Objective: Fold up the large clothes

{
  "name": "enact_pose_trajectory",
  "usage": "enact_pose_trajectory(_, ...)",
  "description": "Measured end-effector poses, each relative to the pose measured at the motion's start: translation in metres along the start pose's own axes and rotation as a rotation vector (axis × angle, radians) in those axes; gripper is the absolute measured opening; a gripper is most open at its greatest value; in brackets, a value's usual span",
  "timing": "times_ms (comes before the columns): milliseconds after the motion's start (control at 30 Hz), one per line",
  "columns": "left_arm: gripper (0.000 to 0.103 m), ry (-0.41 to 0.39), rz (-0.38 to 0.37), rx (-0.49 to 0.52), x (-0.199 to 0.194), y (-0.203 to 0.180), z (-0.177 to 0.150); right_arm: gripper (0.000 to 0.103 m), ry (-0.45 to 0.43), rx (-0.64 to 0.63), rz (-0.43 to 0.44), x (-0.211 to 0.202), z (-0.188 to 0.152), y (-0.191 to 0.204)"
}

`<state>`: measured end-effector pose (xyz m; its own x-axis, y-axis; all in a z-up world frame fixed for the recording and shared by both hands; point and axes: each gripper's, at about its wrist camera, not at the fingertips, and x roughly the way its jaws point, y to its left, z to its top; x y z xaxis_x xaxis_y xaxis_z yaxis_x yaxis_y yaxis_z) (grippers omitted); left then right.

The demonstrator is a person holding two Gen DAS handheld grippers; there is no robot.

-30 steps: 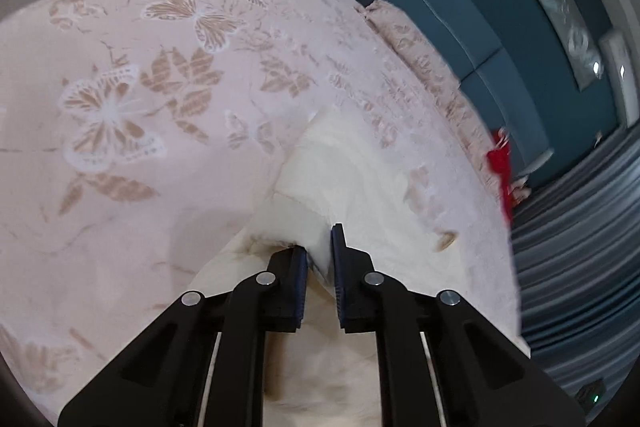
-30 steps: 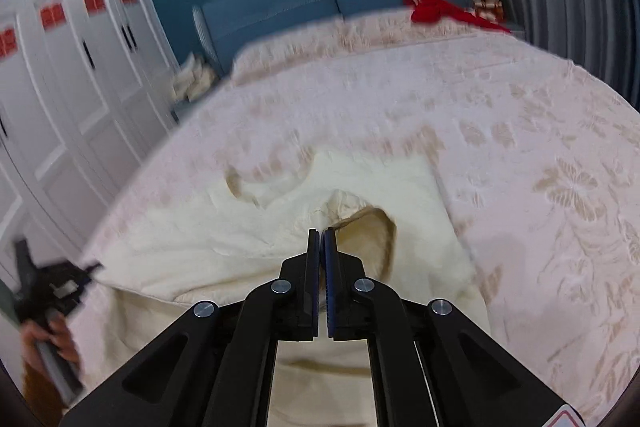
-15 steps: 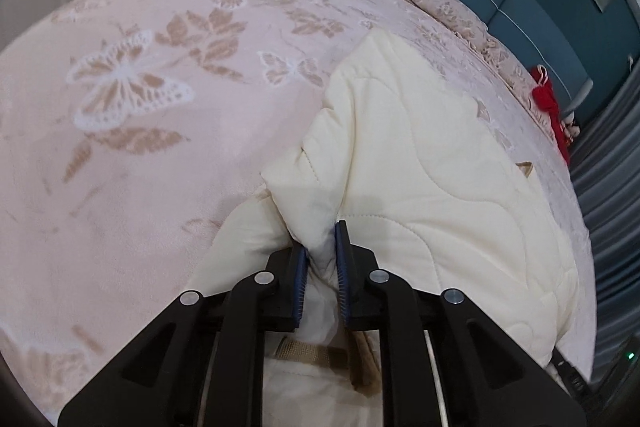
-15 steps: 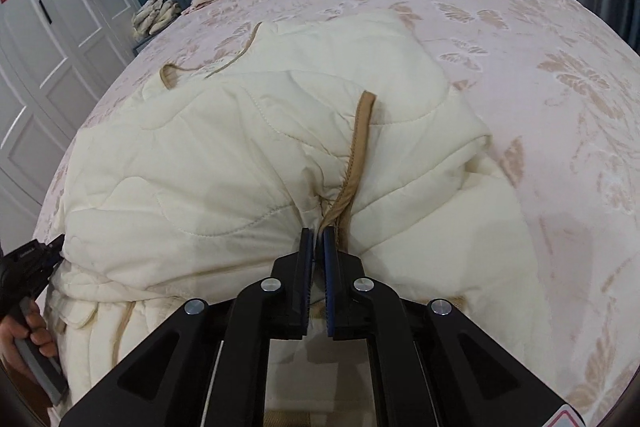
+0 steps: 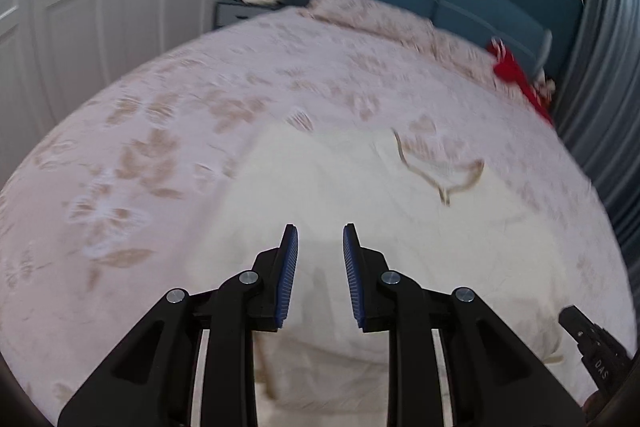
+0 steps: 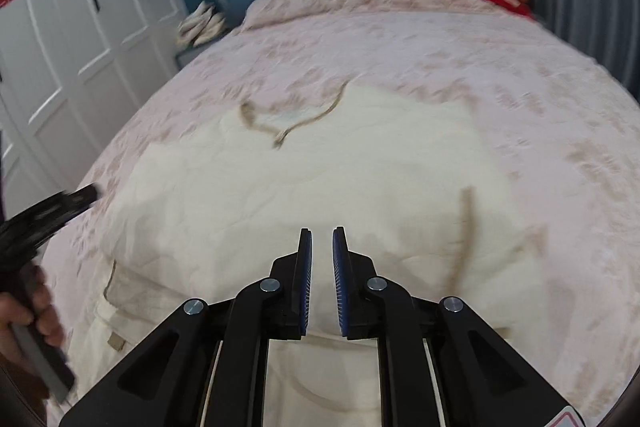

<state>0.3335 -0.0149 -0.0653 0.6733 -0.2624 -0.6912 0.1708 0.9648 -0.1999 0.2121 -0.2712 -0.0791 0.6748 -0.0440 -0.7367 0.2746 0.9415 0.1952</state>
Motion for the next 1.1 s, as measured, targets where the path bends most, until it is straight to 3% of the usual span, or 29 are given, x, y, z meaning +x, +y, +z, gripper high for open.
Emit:
enact_pose_trajectory(133, 0.022, 0.063, 0.029, 0.021, 0.035, -0.011, -0.021, 0.01, 0.068, -0.022, -0.017, 0.032, -0.012, 0.004)
enact_pose_trajectory(300, 0.022, 0.085, 0.055, 0.033, 0.054, -0.009, -0.039, 0.004, 0.096, -0.016, -0.018, 0.049, -0.027, -0.003)
enact_pose_trajectory(767, 0.022, 0.049, 0.074, 0.07, 0.069, -0.009, -0.062, 0.001, 0.07, 0.029, 0.023, 0.066, -0.045, -0.013)
enact_pose_trajectory(1100, 0.022, 0.037, 0.1, 0.094, 0.071, -0.014, -0.064, 0.001, 0.052, 0.004, -0.011, 0.067, -0.048, -0.006)
